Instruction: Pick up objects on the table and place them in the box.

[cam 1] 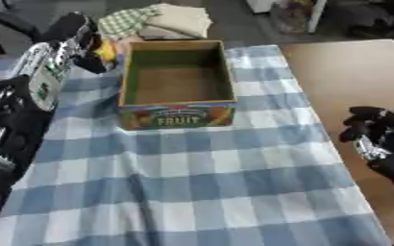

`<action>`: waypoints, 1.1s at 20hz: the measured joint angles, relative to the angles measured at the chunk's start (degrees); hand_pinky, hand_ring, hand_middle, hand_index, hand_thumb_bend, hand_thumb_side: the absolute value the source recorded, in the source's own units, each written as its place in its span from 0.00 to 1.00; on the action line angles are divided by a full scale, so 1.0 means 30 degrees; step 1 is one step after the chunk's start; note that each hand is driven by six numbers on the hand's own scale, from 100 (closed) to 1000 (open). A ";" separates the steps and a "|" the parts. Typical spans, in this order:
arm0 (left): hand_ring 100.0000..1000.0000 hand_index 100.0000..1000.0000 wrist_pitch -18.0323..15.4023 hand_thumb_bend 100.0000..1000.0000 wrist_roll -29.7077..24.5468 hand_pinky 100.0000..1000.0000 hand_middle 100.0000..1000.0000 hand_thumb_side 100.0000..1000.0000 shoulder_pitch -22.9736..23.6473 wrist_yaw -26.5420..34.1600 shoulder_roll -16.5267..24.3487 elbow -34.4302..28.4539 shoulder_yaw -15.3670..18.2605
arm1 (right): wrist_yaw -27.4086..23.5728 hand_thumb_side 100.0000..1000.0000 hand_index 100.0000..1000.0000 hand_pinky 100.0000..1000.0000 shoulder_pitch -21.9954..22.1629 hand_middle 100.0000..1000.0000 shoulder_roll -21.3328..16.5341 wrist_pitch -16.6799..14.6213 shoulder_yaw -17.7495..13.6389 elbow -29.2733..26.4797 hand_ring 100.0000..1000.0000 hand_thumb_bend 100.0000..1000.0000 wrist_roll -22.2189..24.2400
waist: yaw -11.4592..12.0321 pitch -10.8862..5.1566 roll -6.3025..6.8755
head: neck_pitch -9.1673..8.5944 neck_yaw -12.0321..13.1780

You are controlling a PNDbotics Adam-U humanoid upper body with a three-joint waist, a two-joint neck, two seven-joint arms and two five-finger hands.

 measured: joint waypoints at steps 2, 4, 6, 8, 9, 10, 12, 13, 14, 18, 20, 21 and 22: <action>0.13 0.00 -0.0108 0.38 -0.0100 0.32 0.03 0.00 -0.0198 0.0196 -0.0094 -0.0222 -0.0187 | 0.0000 0.16 0.74 0.53 0.0000 0.54 0.0000 0.0001 0.0001 0.0001 0.50 0.00 0.0002 | -0.0004 -0.0046 0.0000 | 0.0001 0.0016; 0.13 0.00 -0.0259 0.38 -0.0225 0.32 0.03 0.00 -0.0368 0.0318 -0.0410 -0.0284 -0.0407 | 0.0000 0.16 0.74 0.53 -0.0006 0.54 0.0001 0.0005 0.0009 0.0001 0.50 0.00 0.0016 | -0.0075 -0.0079 -0.0002 | 0.0001 0.0074; 0.13 0.00 -0.0452 0.37 -0.0340 0.33 0.03 0.00 -0.0487 0.0263 -0.0868 -0.0268 -0.0652 | 0.0000 0.16 0.74 0.53 -0.0012 0.54 0.0001 0.0022 0.0012 0.0001 0.50 0.00 0.0040 | -0.0196 -0.0079 -0.0002 | 0.0001 0.0108; 0.14 0.00 -0.0670 0.35 -0.0409 0.33 0.04 0.00 -0.0539 -0.0020 -0.1327 -0.0107 -0.0892 | -0.0001 0.16 0.74 0.53 -0.0017 0.54 0.0002 0.0029 0.0015 0.0001 0.50 0.00 0.0053 | -0.0320 -0.0079 -0.0002 | 0.0000 0.0182; 0.14 0.00 -0.0774 0.34 -0.0429 0.33 0.04 0.00 -0.0547 -0.0182 -0.1551 0.0027 -0.0998 | -0.0001 0.16 0.74 0.53 -0.0020 0.54 0.0005 0.0030 0.0017 0.0001 0.50 0.00 0.0057 | -0.0378 -0.0078 -0.0002 | -0.0002 0.0224; 0.14 0.00 -0.0884 0.33 -0.0446 0.34 0.04 0.00 -0.0547 -0.0354 -0.1783 0.0199 -0.1102 | -0.0001 0.17 0.74 0.53 -0.0023 0.54 0.0008 0.0031 0.0019 0.0001 0.50 0.00 0.0061 | -0.0433 -0.0072 -0.0002 | -0.0005 0.0260; 0.15 0.00 -0.1110 0.29 -0.0453 0.34 0.04 0.00 -0.0545 -0.0736 -0.2192 0.0563 -0.1255 | -0.0001 0.17 0.74 0.53 -0.0035 0.54 0.0012 0.0032 0.0026 0.0001 0.50 0.00 0.0068 | -0.0508 -0.0047 0.0004 | -0.0013 0.0311; 0.15 0.00 -0.1232 0.27 -0.0465 0.35 0.05 0.00 -0.0540 -0.0952 -0.2349 0.0737 -0.1342 | -0.0001 0.17 0.74 0.53 -0.0037 0.54 0.0013 0.0033 0.0027 0.0002 0.50 0.00 0.0070 | -0.0539 -0.0022 0.0006 | -0.0020 0.0342; 0.15 0.00 -0.1373 0.25 -0.0486 0.35 0.05 0.00 -0.0528 -0.1190 -0.2497 0.0907 -0.1414 | -0.0001 0.17 0.74 0.53 -0.0043 0.54 0.0014 0.0036 0.0029 0.0002 0.50 0.00 0.0074 | -0.0547 -0.0001 0.0014 | -0.0025 0.0362; 0.23 0.07 -0.1984 0.22 -0.0680 0.41 0.13 0.00 -0.0342 -0.2000 -0.2928 0.1554 -0.1594 | -0.0003 0.17 0.74 0.53 -0.0111 0.54 0.0028 0.0076 0.0090 0.0003 0.50 0.00 0.0117 | -0.0552 0.0021 0.0057 | -0.0029 0.0420; 0.33 0.18 -0.2213 0.27 -0.0656 0.47 0.25 0.00 -0.0227 -0.2204 -0.3066 0.1733 -0.1614 | -0.0004 0.17 0.74 0.53 -0.0113 0.54 0.0036 0.0094 0.0124 0.0004 0.50 0.00 0.0135 | -0.0549 0.0021 0.0060 | -0.0032 0.0421; 0.40 0.28 -0.2339 0.32 -0.0643 0.50 0.33 0.00 -0.0158 -0.2213 -0.3107 0.1740 -0.1658 | -0.0004 0.17 0.74 0.53 -0.0113 0.54 0.0036 0.0096 0.0124 0.0006 0.50 0.00 0.0137 | -0.0533 0.0022 0.0064 | -0.0032 0.0421; 0.42 0.37 -0.2464 0.34 -0.0642 0.52 0.39 0.00 -0.0100 -0.2187 -0.3135 0.1738 -0.1703 | -0.0004 0.17 0.74 0.53 -0.0113 0.54 0.0037 0.0096 0.0124 0.0006 0.50 0.00 0.0137 | -0.0514 0.0022 0.0066 | -0.0032 0.0421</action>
